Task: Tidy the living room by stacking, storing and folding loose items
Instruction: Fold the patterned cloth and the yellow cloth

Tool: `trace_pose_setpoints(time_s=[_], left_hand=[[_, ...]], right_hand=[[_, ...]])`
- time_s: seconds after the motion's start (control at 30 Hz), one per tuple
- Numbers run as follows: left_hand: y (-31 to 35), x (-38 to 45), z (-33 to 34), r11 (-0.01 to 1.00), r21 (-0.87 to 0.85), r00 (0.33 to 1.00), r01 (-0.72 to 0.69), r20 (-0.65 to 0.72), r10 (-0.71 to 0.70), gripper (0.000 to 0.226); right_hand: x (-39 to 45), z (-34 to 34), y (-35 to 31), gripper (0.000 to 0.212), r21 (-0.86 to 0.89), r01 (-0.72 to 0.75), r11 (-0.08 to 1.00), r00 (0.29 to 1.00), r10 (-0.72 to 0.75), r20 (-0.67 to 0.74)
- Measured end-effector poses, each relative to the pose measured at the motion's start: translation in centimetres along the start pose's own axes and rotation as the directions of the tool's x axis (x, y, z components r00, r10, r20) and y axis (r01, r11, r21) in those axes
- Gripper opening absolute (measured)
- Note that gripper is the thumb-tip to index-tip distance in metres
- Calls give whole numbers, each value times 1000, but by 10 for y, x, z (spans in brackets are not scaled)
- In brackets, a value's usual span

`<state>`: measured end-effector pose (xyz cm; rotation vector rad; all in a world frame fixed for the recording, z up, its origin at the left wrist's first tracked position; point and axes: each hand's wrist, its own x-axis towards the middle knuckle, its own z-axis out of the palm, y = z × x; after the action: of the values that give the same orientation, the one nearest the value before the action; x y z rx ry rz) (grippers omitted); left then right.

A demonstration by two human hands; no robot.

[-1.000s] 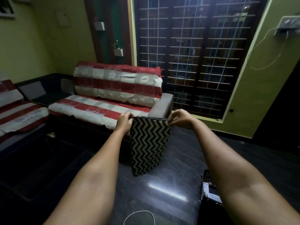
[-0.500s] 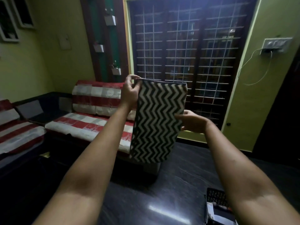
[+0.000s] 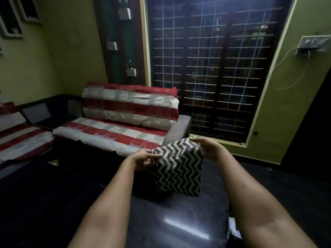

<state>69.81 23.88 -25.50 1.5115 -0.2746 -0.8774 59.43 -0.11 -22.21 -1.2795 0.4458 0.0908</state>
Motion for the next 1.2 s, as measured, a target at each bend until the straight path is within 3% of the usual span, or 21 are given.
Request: trace_pose_setpoints(time_s=[0.1,0.2,0.33,0.43,0.5,0.53,0.6,0.67,0.77,0.83,0.9,1.0,1.13,1.2], left_hand=[[3,7,-8,996,10,987,-83,-137,84,18],[1,14,-13,984,41,957,-173,-228,178,12],[8,21,-12,934,246,906,-258,-275,322,23],[12,25,-7,846,493,830,-204,-372,416,30],[14,24,-4,821,550,786,-155,-435,439,41],[14,26,-4,853,503,786,-143,-466,406,46],[15,27,-6,963,212,855,-165,-456,247,49],[17,19,-5,992,4,946,-129,-301,124,44],[20,13,-5,984,143,989,-102,-88,115,44],[23,11,-4,967,233,992,-104,-45,117,49],[25,12,0,937,337,995,-92,-16,103,50],[31,9,3,888,453,996,-77,-4,88,43],[36,13,1,810,586,996,-14,-61,61,13],[37,16,-4,787,617,985,-29,-119,129,21]], right_hand=[[-9,-4,0,31,-84,59,995,993,-50,103],[-12,-5,7,56,-280,36,959,998,-21,58],[-8,-5,10,43,-263,145,954,989,-144,25],[-8,-3,6,38,-250,188,950,982,-190,14],[-9,-1,2,26,-314,196,929,972,-226,-61],[-8,-1,1,23,-353,191,916,963,-244,-112],[-6,-5,1,36,-353,189,916,945,-268,-188],[-2,-10,1,43,-312,192,930,949,-257,-181],[-2,-16,2,29,-342,138,930,982,-174,-75],[-4,-16,4,41,-413,116,904,990,-138,-24],[-5,-15,6,55,-551,116,826,988,-152,-21],[-4,-11,4,60,-780,105,617,985,-174,-5],[6,-14,0,34,-857,68,510,984,-178,-28],[11,-18,-1,8,-875,39,482,974,-213,-74]])
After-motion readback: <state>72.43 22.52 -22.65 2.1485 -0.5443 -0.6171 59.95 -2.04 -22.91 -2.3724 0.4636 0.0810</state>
